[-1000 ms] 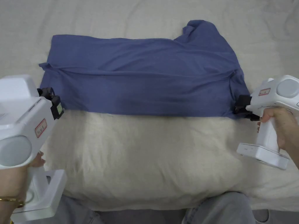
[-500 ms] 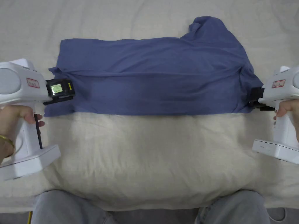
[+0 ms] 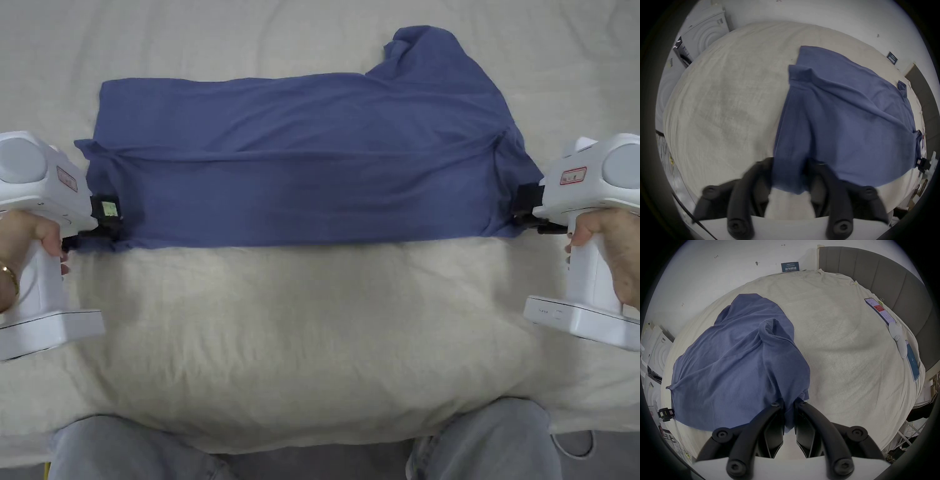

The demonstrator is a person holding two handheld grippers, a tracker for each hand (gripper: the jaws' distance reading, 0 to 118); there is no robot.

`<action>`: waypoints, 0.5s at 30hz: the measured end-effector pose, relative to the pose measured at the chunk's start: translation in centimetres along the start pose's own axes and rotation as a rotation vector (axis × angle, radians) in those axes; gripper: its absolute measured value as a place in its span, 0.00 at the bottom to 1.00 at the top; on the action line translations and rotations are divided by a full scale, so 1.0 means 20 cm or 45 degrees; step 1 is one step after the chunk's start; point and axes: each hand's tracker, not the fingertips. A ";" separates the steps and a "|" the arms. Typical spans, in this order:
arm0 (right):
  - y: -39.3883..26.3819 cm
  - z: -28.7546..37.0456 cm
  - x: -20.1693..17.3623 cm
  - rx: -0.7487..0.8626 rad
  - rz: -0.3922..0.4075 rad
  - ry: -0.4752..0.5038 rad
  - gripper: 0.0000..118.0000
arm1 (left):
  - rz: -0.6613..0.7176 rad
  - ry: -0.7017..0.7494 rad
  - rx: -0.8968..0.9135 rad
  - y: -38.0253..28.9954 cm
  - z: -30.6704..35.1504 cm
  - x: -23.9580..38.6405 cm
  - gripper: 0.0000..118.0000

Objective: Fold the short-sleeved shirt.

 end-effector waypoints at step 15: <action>0.04 0.41 0.08 0.076 0.021 0.136 0.07 | 0.114 -0.197 0.118 0.01 0.46 -0.15 0.01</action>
